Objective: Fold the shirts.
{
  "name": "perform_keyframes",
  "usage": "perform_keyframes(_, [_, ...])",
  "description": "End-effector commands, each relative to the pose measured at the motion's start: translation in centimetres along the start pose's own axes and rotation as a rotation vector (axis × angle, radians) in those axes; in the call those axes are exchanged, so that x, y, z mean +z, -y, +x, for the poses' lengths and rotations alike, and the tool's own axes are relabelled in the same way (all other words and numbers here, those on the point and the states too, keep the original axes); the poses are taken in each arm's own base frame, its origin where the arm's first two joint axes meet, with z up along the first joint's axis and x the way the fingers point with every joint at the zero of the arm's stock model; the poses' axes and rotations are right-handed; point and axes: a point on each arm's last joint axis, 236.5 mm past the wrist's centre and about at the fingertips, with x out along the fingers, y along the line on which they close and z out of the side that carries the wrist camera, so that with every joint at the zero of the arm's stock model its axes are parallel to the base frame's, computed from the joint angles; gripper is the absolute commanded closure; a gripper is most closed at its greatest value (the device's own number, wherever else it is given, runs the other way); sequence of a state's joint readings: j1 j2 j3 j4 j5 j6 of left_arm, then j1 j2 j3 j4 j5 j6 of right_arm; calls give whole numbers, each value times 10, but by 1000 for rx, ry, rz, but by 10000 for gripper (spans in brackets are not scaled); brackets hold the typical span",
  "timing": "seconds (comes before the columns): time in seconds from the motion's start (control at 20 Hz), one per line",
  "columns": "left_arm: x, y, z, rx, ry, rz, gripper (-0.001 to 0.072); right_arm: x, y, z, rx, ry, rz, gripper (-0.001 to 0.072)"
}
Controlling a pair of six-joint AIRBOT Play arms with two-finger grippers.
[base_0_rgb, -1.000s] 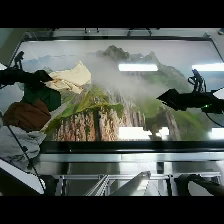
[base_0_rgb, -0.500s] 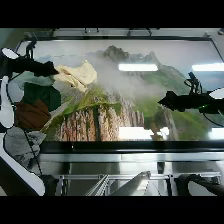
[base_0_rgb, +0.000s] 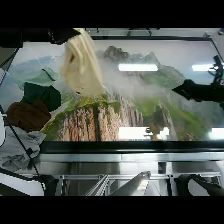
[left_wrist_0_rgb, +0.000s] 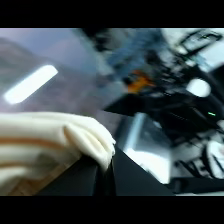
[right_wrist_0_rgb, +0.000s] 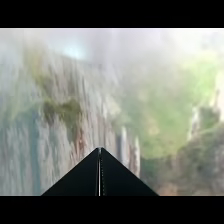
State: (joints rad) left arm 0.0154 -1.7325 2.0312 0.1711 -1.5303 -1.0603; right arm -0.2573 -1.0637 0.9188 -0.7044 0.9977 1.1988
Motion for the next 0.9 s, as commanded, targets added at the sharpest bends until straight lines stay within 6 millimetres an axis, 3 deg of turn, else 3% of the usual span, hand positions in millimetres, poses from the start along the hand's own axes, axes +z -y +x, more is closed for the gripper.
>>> perform_keyframes(0.0, [-5,92,35,-229,-31,75,688,28,-11,-49,-20,145,-48,683])
perform_keyframes(0.1, [-17,92,51,-234,-77,55,689,30,-15,-67,-26,181,-63,683])
perform_keyframes(0.15, [-27,79,59,-190,-121,27,690,28,-16,-70,-25,176,-78,683])
perform_keyframes(0.3, [-76,2,79,76,-309,-67,692,7,-11,-66,-41,86,-104,683])
perform_keyframes(0.4, [-107,-45,82,244,-418,-126,686,-7,-4,-64,-64,23,-112,683])
perform_keyframes(0.45, [-119,-64,79,300,-459,-151,450,-13,1,-64,-83,-5,-118,663])
perform_keyframes(0.5, [-129,-75,76,332,-492,-181,165,-19,7,-65,-106,-32,-97,443])
perform_keyframes(0.55, [-139,-84,73,355,-521,-233,-6,-25,11,-65,-120,-56,-80,199])
perform_keyframes(0.6, [-149,-91,64,378,-559,-280,-7,-33,13,-63,-117,-79,-70,143])
perform_keyframes(0.75, [-181,-108,30,507,-668,-393,-7,-59,28,-46,-113,-139,-14,142])
perform_keyframes(0.85, [-215,-104,16,541,-739,-478,-6,-75,50,-28,-121,-190,16,143])
